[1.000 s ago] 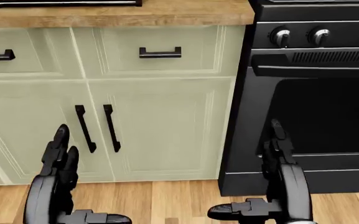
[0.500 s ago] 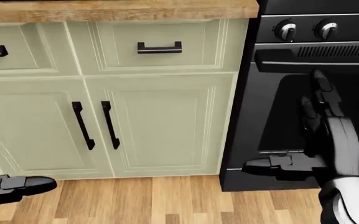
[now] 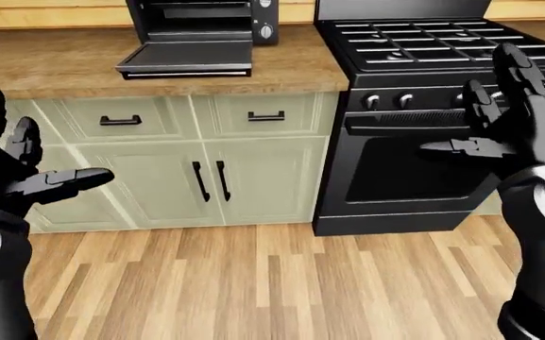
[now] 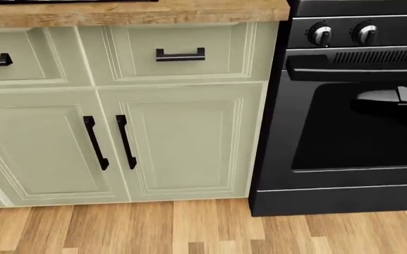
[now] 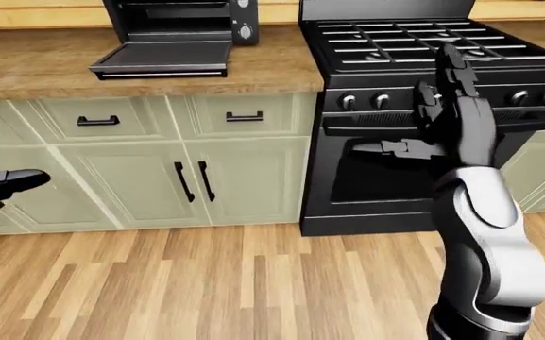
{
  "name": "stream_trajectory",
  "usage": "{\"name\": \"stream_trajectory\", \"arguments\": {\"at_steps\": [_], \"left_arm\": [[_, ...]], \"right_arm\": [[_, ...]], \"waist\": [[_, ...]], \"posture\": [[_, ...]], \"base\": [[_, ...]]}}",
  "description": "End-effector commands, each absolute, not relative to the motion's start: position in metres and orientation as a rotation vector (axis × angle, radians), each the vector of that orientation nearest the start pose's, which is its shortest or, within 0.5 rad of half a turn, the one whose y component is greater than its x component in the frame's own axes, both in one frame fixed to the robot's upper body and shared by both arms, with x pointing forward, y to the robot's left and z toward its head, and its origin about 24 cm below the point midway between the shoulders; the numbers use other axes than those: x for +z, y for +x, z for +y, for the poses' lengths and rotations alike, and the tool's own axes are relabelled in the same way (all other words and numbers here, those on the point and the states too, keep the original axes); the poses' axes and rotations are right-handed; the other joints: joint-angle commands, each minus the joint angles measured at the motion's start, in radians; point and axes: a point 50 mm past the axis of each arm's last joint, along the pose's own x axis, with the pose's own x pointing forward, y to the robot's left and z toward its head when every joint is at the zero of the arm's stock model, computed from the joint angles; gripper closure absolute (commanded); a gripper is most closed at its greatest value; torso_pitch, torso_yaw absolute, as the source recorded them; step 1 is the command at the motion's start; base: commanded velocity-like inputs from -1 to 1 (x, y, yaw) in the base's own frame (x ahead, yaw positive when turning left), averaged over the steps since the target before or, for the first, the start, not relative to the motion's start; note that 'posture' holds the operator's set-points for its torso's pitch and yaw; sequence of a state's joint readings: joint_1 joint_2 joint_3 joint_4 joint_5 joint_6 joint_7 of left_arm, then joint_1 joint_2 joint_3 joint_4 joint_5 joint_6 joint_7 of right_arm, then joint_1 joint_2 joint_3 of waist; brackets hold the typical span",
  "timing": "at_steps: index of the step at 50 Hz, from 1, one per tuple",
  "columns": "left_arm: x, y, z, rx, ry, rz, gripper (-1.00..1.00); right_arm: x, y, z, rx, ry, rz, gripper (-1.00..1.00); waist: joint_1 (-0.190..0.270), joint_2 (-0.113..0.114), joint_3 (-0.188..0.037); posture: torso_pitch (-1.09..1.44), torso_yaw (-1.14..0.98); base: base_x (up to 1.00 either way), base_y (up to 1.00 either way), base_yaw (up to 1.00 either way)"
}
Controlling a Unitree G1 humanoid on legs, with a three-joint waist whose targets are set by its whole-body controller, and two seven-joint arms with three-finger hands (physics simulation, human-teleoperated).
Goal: Close the toaster oven door.
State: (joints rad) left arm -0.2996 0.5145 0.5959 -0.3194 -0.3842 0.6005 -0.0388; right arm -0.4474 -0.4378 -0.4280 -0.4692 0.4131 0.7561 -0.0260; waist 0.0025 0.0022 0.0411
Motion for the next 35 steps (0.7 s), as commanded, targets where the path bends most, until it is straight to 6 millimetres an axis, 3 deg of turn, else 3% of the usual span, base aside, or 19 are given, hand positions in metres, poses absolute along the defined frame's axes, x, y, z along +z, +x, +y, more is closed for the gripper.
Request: {"name": "stream_trajectory", "arguments": {"at_steps": [1,10,26,27,35], "left_arm": [[0.235,0.246,0.318,0.338,0.045,-0.321,-1.00],[0.238,0.244,0.330,0.369,0.037,-0.327,-1.00],[0.242,0.243,0.330,0.367,0.037,-0.333,-1.00],[0.242,0.243,0.330,0.366,0.038,-0.333,-1.00],[0.245,0.242,0.330,0.366,0.039,-0.338,-1.00]], "right_arm": [[0.253,0.266,-0.249,-0.126,-0.012,-0.349,-1.00],[0.262,0.264,-0.251,-0.122,-0.025,-0.370,-1.00],[0.263,0.263,-0.250,-0.108,-0.032,-0.376,-1.00],[0.263,0.263,-0.250,-0.106,-0.033,-0.376,-1.00],[0.264,0.262,-0.249,-0.102,-0.034,-0.378,-1.00]], "waist": [[0.000,0.004,-0.017],[0.001,0.006,-0.013],[0.000,0.005,-0.014],[-0.001,0.008,-0.035],[-0.006,0.020,-0.017]], "posture": [[0.00,0.00],[0.00,0.00],[0.00,0.00],[0.00,0.00],[0.00,0.00]], "base": [[0.00,0.00,0.00],[0.00,0.00,0.00],[0.00,0.01,0.00],[0.02,0.06,0.00],[0.06,0.08,0.00]]}}
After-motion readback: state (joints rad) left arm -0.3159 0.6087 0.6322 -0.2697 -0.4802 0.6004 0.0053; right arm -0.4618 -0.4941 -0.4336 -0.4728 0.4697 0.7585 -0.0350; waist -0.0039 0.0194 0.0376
